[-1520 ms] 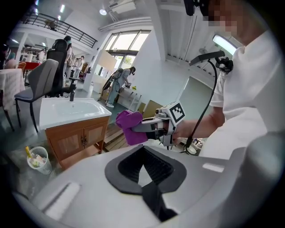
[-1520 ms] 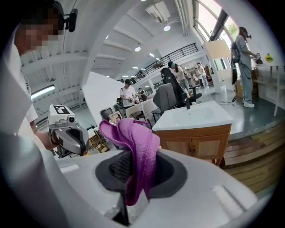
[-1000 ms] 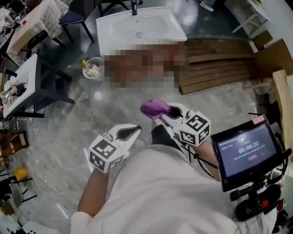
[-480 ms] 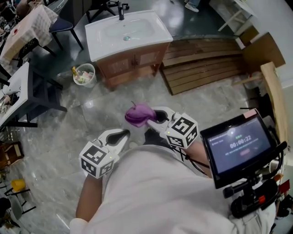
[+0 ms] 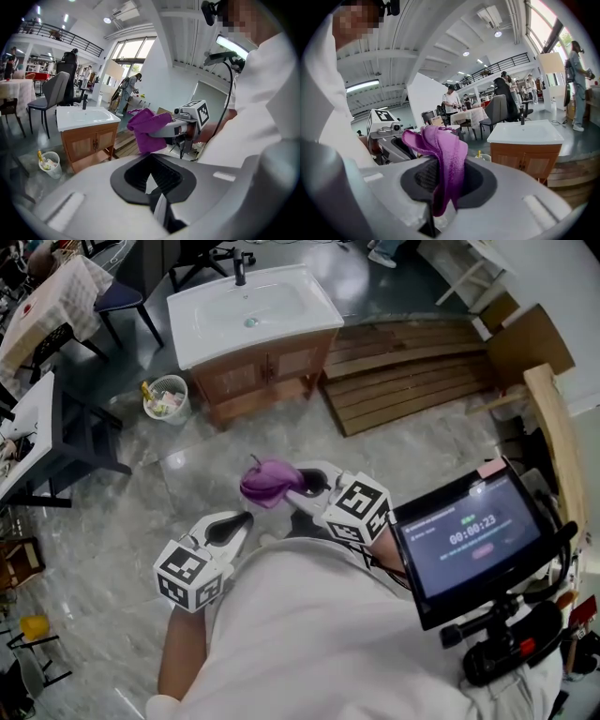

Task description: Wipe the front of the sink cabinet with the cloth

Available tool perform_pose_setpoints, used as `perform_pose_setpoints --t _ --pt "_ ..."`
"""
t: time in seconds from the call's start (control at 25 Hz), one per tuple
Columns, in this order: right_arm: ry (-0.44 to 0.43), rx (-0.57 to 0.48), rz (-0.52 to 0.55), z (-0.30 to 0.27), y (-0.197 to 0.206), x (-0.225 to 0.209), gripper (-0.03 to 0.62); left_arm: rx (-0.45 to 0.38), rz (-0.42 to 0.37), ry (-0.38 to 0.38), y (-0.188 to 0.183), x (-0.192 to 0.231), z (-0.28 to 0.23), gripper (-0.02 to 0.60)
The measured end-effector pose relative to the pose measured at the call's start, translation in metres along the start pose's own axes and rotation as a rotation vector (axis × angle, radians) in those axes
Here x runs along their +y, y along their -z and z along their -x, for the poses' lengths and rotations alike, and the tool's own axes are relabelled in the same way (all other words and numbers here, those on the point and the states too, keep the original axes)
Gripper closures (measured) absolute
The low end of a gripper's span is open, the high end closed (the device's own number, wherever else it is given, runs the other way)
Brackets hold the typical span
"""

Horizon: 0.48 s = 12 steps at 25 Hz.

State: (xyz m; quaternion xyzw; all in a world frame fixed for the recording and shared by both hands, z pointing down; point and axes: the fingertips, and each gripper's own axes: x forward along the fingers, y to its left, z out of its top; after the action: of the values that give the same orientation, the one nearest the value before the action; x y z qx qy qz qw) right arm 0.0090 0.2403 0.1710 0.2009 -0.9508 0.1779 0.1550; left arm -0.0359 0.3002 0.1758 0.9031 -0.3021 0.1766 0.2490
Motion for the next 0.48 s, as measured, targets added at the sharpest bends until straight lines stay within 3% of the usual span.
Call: perform_pose_setpoints --t 0.48 --pt "-0.006 -0.001 0.005 -0.0021 -0.0026 0.0034 0.511 -0.009 0.014 -0.005 0.0019 0.0011 0.0005 0.574"
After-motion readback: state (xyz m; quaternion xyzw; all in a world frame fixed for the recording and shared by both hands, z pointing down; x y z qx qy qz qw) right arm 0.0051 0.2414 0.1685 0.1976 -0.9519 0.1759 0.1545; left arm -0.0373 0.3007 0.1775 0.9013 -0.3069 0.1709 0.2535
